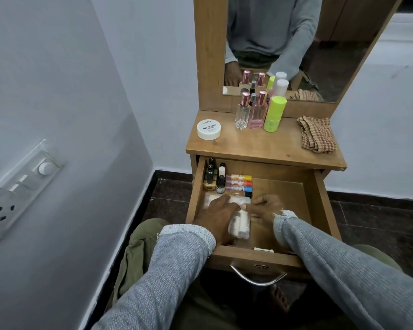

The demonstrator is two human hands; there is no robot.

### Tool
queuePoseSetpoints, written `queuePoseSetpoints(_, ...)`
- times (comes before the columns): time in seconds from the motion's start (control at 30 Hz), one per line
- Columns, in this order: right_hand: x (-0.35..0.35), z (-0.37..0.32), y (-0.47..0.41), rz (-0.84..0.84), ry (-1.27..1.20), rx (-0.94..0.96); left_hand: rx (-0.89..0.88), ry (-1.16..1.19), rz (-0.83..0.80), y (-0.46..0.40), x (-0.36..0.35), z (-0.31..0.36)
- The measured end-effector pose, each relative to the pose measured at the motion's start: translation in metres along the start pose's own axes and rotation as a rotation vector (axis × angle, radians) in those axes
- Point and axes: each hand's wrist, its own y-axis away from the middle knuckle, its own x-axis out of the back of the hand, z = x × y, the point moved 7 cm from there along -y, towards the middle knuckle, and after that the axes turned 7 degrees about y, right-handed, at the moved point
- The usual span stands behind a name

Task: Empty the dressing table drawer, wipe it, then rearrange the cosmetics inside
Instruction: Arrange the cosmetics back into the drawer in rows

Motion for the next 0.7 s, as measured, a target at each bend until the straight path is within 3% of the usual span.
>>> queuePoseSetpoints(0.33, -0.009, -0.005, -0.007, 0.044, 0.142, 0.116, 0.066, -0.086, 0.009, -0.003, -0.001, -0.006)
queuePoseSetpoints(0.7, -0.008, -0.002, -0.013, 0.042, 0.118, 0.105, 0.086, -0.084, 0.022, -0.005, -0.002, -0.007)
